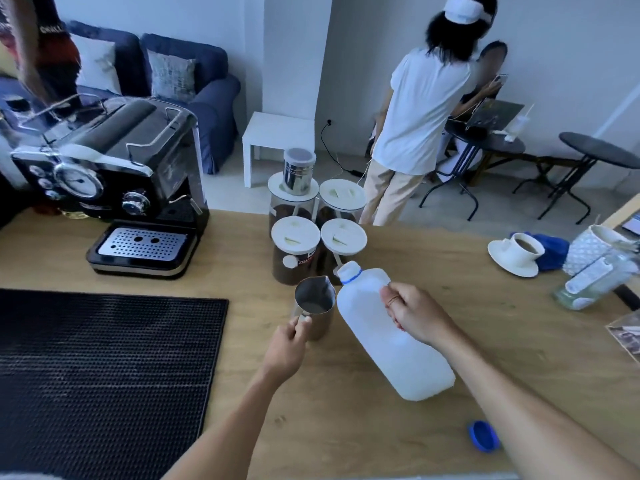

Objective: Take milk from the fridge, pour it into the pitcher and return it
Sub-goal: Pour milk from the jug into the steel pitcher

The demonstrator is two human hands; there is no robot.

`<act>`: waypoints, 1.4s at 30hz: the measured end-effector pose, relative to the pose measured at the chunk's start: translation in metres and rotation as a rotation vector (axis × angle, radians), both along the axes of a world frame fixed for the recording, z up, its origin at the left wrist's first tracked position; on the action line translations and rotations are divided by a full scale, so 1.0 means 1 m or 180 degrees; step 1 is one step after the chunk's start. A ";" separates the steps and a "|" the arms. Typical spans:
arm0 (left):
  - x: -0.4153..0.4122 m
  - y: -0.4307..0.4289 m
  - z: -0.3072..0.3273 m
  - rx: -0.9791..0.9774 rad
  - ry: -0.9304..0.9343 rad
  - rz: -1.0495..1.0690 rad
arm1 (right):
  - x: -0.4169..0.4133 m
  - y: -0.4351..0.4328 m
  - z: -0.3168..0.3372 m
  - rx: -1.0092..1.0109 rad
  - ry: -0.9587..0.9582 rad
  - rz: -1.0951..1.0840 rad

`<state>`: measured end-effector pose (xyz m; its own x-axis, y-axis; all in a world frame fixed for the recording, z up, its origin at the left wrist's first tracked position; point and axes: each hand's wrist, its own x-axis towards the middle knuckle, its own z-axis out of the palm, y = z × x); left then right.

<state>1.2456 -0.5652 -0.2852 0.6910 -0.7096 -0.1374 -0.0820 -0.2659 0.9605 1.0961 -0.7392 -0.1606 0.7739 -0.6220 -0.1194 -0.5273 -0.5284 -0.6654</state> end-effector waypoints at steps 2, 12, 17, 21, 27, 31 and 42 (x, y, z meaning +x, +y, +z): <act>0.002 0.000 0.001 0.0001 -0.0063 -0.0059 | 0.002 0.001 0.003 -0.0160 0.0293 0.0111; 0.007 0.004 0.005 -0.0220 -0.0018 -0.0187 | 0.027 0.013 0.016 -0.0763 0.1494 0.0378; 0.007 0.006 0.006 -0.0292 0.0033 -0.0211 | 0.038 0.015 0.028 -0.0834 0.1793 0.0464; 0.008 0.005 0.006 -0.0335 0.0056 -0.0249 | 0.046 0.018 0.038 -0.0963 0.1968 0.0637; 0.008 0.005 0.002 -0.0286 0.0073 -0.0264 | 0.051 0.021 0.044 -0.1030 0.2139 0.0736; 0.007 0.006 0.006 -0.0315 0.0137 -0.0263 | 0.053 0.021 0.045 -0.1045 0.2200 0.0762; 0.006 0.005 0.007 -0.0226 0.0187 -0.0220 | 0.055 0.023 0.048 -0.1027 0.2314 0.0768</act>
<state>1.2517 -0.5599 -0.2781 0.6324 -0.7647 -0.1240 -0.0409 -0.1927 0.9804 1.1509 -0.7163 -0.1129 0.6891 -0.5382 -0.4853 -0.6151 -0.7885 0.0011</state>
